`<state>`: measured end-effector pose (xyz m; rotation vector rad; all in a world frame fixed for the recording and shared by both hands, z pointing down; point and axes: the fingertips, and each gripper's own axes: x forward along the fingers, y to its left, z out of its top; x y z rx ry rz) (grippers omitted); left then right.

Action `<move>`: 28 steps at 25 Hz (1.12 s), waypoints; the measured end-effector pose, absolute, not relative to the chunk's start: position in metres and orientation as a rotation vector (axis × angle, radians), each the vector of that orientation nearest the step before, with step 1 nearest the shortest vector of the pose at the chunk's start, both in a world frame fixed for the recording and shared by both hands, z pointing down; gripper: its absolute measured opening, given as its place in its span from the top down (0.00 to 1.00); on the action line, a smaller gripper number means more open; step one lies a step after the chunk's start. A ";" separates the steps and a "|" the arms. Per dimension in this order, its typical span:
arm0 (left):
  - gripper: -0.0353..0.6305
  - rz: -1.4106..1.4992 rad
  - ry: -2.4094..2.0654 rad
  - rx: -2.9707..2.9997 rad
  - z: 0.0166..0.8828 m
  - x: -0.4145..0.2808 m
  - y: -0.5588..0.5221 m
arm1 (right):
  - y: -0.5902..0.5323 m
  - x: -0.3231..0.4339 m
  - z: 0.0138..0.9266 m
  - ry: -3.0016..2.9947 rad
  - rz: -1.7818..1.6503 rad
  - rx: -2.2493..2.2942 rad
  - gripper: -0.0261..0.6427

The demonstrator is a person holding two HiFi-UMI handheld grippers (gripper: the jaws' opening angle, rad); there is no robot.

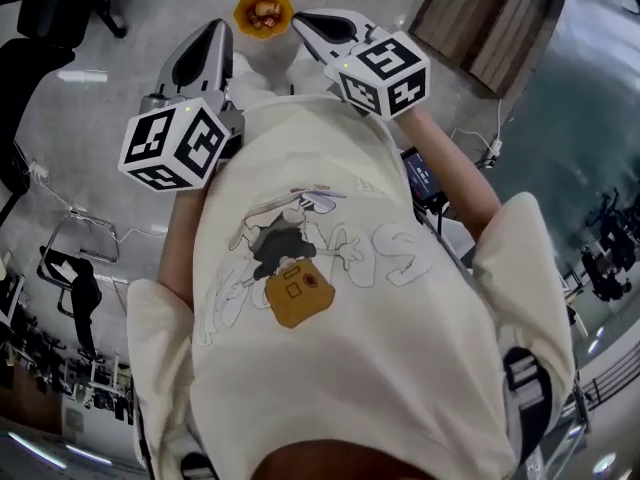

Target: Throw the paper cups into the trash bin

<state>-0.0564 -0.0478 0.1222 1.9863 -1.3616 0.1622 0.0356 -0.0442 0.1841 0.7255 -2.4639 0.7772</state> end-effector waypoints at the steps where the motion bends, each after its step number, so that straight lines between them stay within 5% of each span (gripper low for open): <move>1: 0.94 0.151 -1.364 1.996 0.116 -0.056 -0.046 | -0.041 0.033 0.175 -2.475 0.771 0.711 0.95; 28: 0.94 0.063 -1.325 1.992 0.090 -0.064 -0.032 | -0.014 0.013 0.119 -2.556 0.776 0.663 0.95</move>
